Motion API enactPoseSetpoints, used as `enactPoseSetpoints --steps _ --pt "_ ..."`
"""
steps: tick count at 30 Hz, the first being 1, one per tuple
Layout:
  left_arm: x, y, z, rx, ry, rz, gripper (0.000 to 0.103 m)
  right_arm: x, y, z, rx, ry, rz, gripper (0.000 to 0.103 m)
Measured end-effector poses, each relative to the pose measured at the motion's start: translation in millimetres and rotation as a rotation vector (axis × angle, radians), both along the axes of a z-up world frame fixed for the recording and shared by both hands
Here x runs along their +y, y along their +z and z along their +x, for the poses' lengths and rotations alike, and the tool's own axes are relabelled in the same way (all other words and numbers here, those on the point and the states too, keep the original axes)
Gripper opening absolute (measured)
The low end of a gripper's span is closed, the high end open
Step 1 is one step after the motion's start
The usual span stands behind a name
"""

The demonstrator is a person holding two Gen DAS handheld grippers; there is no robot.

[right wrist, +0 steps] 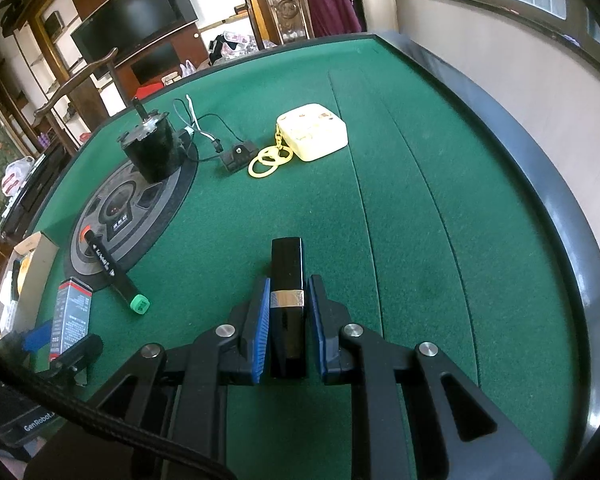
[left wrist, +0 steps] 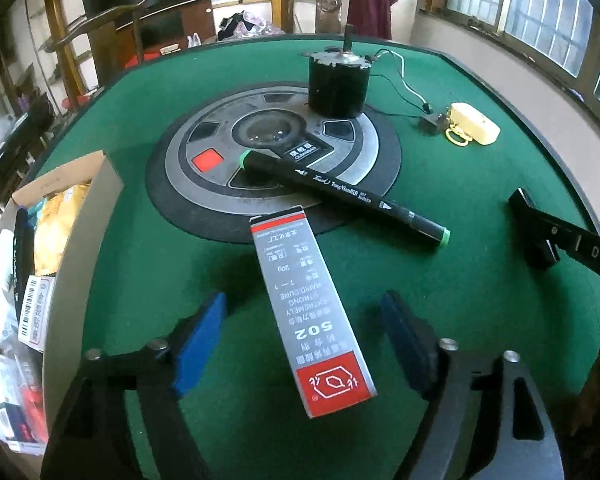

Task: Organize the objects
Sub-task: 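Lift the lipstick tube with the right tool while the left tool approaches the red-white box, then lower the black lipstick tube onto the felt and open the right tool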

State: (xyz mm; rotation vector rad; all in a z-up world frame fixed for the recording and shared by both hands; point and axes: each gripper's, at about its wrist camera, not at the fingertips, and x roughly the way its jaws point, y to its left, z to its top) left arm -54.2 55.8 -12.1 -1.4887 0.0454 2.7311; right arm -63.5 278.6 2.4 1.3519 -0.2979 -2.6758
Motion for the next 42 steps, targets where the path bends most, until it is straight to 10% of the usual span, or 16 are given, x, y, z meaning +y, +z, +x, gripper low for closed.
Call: enactPoseSetpoints --steps 5,32,42 --pt "-5.7 -4.9 -0.4 0.015 0.043 0.002 0.102 -0.4 0.1 0.2 0.0 0.0 0.002 0.016" --pt "-8.1 -3.1 4.4 0.036 0.043 0.005 0.102 -7.0 -0.8 1.8 0.026 0.004 0.043 0.019" --pt "-7.9 -3.1 4.3 0.036 0.044 0.005 0.102 -23.5 0.4 2.3 0.033 0.101 0.065 0.06"
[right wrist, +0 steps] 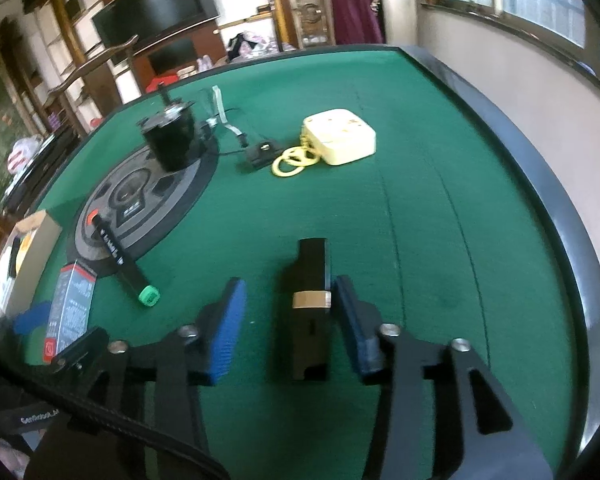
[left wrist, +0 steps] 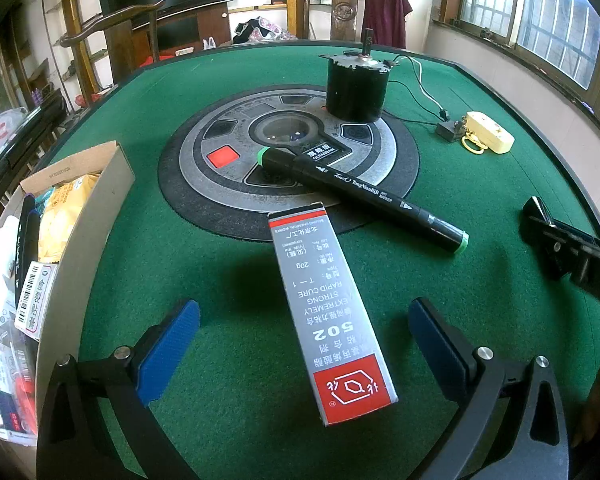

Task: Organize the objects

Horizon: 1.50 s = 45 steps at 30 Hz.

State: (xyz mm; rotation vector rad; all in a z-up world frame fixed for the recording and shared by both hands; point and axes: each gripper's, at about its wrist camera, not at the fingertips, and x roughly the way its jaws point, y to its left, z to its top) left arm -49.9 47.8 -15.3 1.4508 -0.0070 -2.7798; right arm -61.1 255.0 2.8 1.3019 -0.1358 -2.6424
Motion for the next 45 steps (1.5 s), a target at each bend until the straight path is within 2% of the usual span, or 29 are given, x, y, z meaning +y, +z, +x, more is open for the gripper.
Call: enactPoseSetpoints --steps 1,3,5,7,14,16,18,22,24,26,29,32,37,39,42,43,44,45 --pt "-0.1 0.1 0.0 0.0 0.001 0.0 0.102 -4.1 -0.3 -0.6 -0.002 0.017 0.016 0.064" --pt "0.0 0.4 0.0 0.0 0.005 -0.001 0.102 -13.6 -2.5 -1.6 -0.015 0.035 0.077 0.085" --pt "0.7 0.3 1.6 0.001 0.018 -0.002 0.102 -24.3 -6.1 -4.4 -0.039 0.041 0.163 0.09" --pt "0.8 0.3 2.3 0.001 0.031 -0.002 0.102 -31.2 -10.5 -8.4 -0.072 0.043 0.213 0.103" --pt "0.6 0.5 3.7 0.001 0.034 0.002 0.102 -29.6 -11.7 -11.3 -0.077 -0.004 0.202 0.103" --pt "2.1 0.8 4.9 0.001 0.005 0.005 0.101 -29.3 -11.8 -10.9 -0.078 0.006 0.203 0.103" --pt "6.0 2.0 9.0 0.003 -0.056 0.005 0.095 -27.4 -11.1 -10.6 -0.083 0.01 0.203 0.103" --pt "1.5 6.6 15.7 0.018 -0.11 0.029 0.081 -13.6 -8.1 -7.6 -0.082 -0.038 0.19 0.101" --pt "-8.1 9.3 16.7 0.021 -0.125 0.084 0.078 -1.9 -2.8 -7.5 -0.078 -0.065 0.133 0.098" --pt "-14.8 11.1 16.7 0.02 -0.142 0.129 0.077 17.0 3.9 -8.4 -0.069 -0.1 0.033 0.098" --pt "-12.5 11.1 16.4 0.016 -0.152 0.115 0.078 41.9 9.1 -8.6 -0.063 -0.138 -0.093 0.098" --pt "-4.0 10.6 11.4 0.011 -0.145 0.078 0.078 57.3 12.7 -9.7 -0.049 -0.166 -0.139 0.098" --pt "8.4 6.6 3.6 -0.003 -0.124 0.025 0.087 45.9 16.1 -8.4 -0.012 -0.151 -0.094 0.098" --pt "14.0 4.2 7.3 0.014 -0.134 0.005 0.092 30.7 15.2 -7.3 0.006 -0.139 -0.019 0.098" --pt "13.1 4.5 8.0 0.014 -0.123 0.01 0.091 14.0 9.4 -4.3 0.016 -0.137 0.133 0.097" --pt "12.6 4.7 8.1 0.015 -0.122 0.011 0.09 9.8 6.6 -4.6 0.006 -0.133 0.164 0.093" --pt "11.6 5.3 8.9 0.02 -0.117 0.013 0.084 9.2 4.1 -2.8 -0.01 -0.122 0.172 0.081" --pt "10.5 6.3 10.2 0.028 -0.115 0.017 0.071 7.5 0.5 -4.2 -0.029 -0.114 0.171 0.068"
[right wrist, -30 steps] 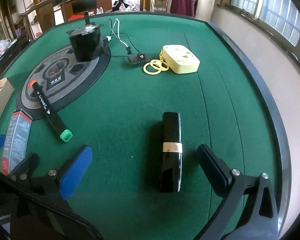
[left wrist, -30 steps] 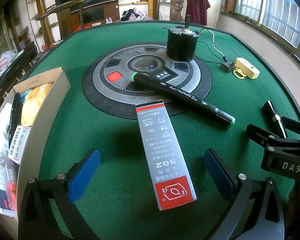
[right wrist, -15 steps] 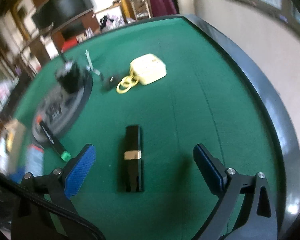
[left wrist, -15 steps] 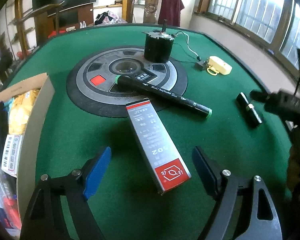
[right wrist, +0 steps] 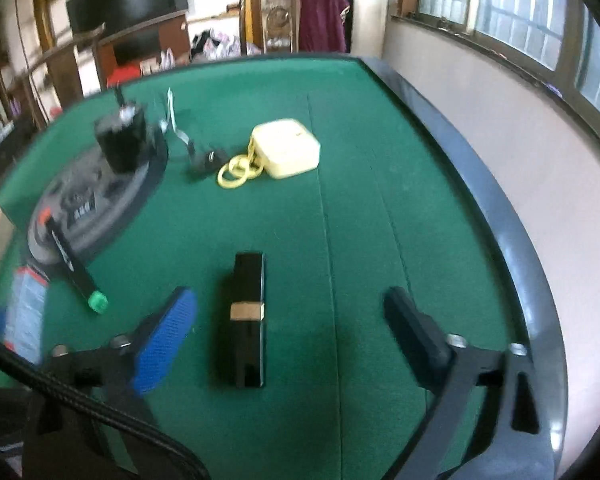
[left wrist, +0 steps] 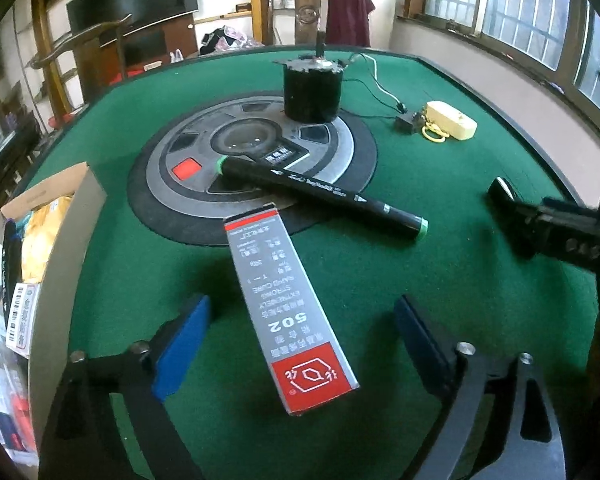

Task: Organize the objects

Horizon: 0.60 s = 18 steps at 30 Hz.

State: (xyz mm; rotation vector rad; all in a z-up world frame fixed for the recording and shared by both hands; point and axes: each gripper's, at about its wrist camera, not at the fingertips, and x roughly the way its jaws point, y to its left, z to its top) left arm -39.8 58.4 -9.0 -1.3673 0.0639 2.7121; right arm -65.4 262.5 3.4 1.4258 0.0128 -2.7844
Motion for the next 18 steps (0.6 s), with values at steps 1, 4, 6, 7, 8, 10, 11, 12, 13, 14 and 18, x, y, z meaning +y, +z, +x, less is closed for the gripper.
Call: enactPoseSetpoints --steps 1,4,6,7,8,10,11,12,13,14,18 --pt "-0.5 1.5 1.6 0.011 -0.002 0.005 0.061 0.5 -2.4 -0.6 -0.015 -0.002 0.0 0.064" --pt "0.5 4.2 6.5 0.029 -0.035 0.011 0.022 -0.3 -1.1 2.0 -0.001 0.002 0.021 0.049" --pt "2.1 4.3 10.3 0.03 -0.053 0.009 0.022 -0.9 -1.3 4.1 0.004 0.005 0.026 0.037" --pt "2.6 4.4 10.9 0.03 -0.055 0.01 0.022 -2.6 -0.9 5.3 0.007 0.014 0.027 0.032" --pt "1.4 4.8 10.9 0.029 -0.052 0.021 0.022 -5.1 -1.4 5.8 0.009 0.019 0.031 0.022" --pt "-1.4 5.3 9.0 0.028 -0.041 0.049 0.023 -11.9 -2.4 6.9 0.017 0.03 0.062 0.019" --pt "-2.8 5.3 8.4 0.026 -0.04 0.067 0.026 -15.5 -2.7 7.8 0.023 0.034 0.088 0.019" --pt "-2.4 5.3 8.1 0.025 -0.049 0.079 0.034 -18.9 -2.7 7.8 0.027 0.036 0.1 0.019" --pt "-0.3 5.0 7.7 0.022 -0.066 0.085 0.039 -19.5 -3.2 8.6 0.03 0.033 0.103 0.019" --pt "5.3 4.5 7.7 0.018 -0.099 0.084 0.055 -19.1 -3.3 8.7 0.031 0.029 0.096 0.019" --pt "28.0 -3.1 6.5 -0.02 -0.146 -0.019 0.099 -14.1 -2.8 6.3 0.028 0.013 0.058 0.022"
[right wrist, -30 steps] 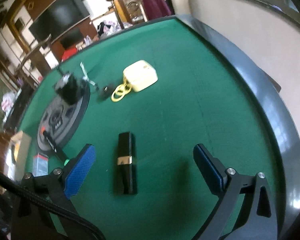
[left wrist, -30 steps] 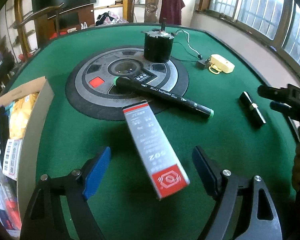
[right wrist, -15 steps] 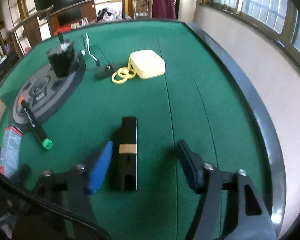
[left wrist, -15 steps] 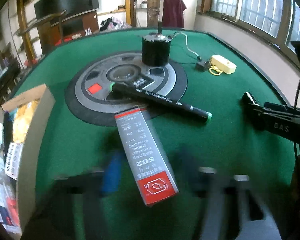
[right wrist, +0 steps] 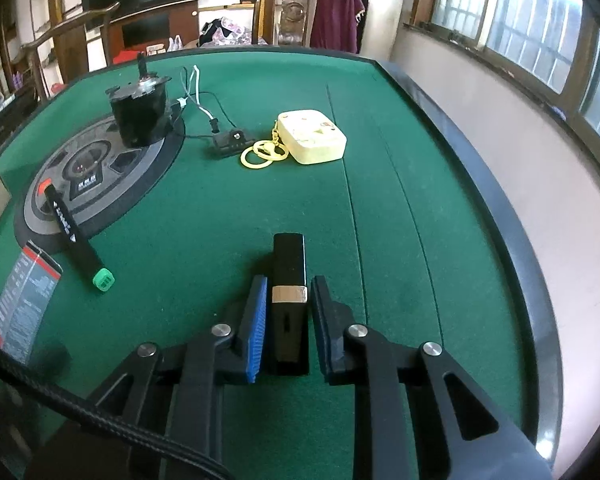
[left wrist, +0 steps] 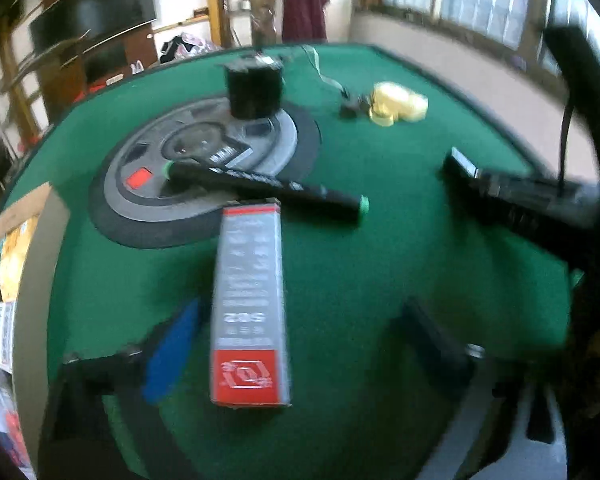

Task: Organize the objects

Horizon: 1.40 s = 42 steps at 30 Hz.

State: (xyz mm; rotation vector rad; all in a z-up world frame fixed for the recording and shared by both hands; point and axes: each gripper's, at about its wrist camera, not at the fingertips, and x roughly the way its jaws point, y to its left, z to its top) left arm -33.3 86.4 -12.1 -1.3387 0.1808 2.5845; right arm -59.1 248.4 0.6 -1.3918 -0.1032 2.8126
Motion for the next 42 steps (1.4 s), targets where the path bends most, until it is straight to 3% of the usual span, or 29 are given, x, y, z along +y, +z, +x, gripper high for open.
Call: enactPoseSetpoints --steps 1,4,6,7,10,12,13,14,15,16,17,19,21,23,26,32,34,35,36,38,40,42 --pt "-1.0 -0.7 -0.2 -0.004 0.007 0.008 0.1 1.2 0.0 -0.5 0.0 -0.006 -0.004 0.024" --pt "-1.6 -1.1 0.2 -0.005 0.021 0.003 0.101 7.8 -0.9 -3.0 -0.005 -0.049 -0.001 0.044" --pt "-2.9 -1.0 -0.2 -0.005 0.036 0.004 0.101 19.7 -3.1 -6.8 -0.024 -0.1 -0.036 0.078" --pt "-3.6 -1.2 -0.2 -0.005 0.04 0.004 0.101 24.4 -4.8 -9.3 -0.041 -0.094 -0.073 0.086" --pt "-4.0 -1.1 -0.3 -0.004 0.042 0.006 0.1 17.0 -5.5 -11.3 -0.051 -0.078 -0.032 0.091" --pt "-4.8 -0.7 0.7 -0.001 0.048 0.007 0.096 15.3 -8.1 -12.1 -0.068 -0.079 -0.038 0.103" --pt "-6.1 0.0 1.6 0.003 0.055 0.008 0.093 16.3 -8.4 -13.4 -0.076 -0.077 -0.041 0.103" --pt "-7.7 1.5 4.2 0.014 0.061 0.01 0.081 16.7 -8.7 -13.7 -0.079 -0.076 -0.04 0.103" --pt "-8.6 3.1 6.8 0.025 0.06 0.012 0.058 16.2 -8.6 -13.9 -0.082 -0.074 -0.036 0.103" --pt "-9.9 5.6 9.5 0.035 0.05 0.016 0.044 16.0 -8.2 -15.0 -0.094 -0.07 -0.035 0.103" --pt "-12.8 7.7 11.0 0.031 0.043 0.021 0.024 14.9 -7.8 -17.0 -0.112 -0.058 -0.031 0.103" --pt "-20.9 9.0 11.7 0.013 0.028 0.056 0.023 17.2 -5.3 -17.7 -0.136 -0.039 -0.033 0.1" --pt "-32.7 9.4 13.8 0.006 0.026 0.101 0.023 15.5 0.7 -11.7 -0.118 -0.018 -0.026 0.07" --pt "-41.9 9.4 14.6 0.0 0.011 0.151 0.023 8.4 4.2 -4.3 -0.109 0.008 -0.011 0.052" --pt "-48.7 9.7 11.2 -0.02 0.011 0.205 0.023 -4.6 6.3 -2.3 -0.106 0.031 0.024 0.038" --pt "-43.5 9.7 10.1 -0.007 0.008 0.174 0.024 -6.1 4.8 -8.1 -0.117 0.028 -0.014 0.037" --pt "-40.6 9.0 10.9 0.006 0.008 0.177 0.031 -7.8 3.9 -7.1 -0.107 0.016 -0.026 0.04" --pt "-38.1 8.4 12.4 0.017 0.001 0.181 0.038 -8.3 2.7 -6.8 -0.098 0.027 -0.035 0.05" --pt "-34.9 8.3 13.2 0.021 -0.007 0.171 0.041 -9.5 1.8 -7.6 -0.095 0.036 -0.032 0.053" --pt "-29.9 8.9 14.5 0.026 -0.008 0.137 0.041 -10.5 2.1 -6.9 -0.104 0.019 -0.024 0.053" --pt "-31.1 9.1 14.4 0.026 -0.004 0.143 0.041 -14.0 2.2 -10.4 -0.126 0.013 -0.031 0.048" --pt "-34.2 9.3 14.2 0.025 0.005 0.156 0.035 -17.7 3.6 -8.7 -0.127 0.026 -0.029 0.028"
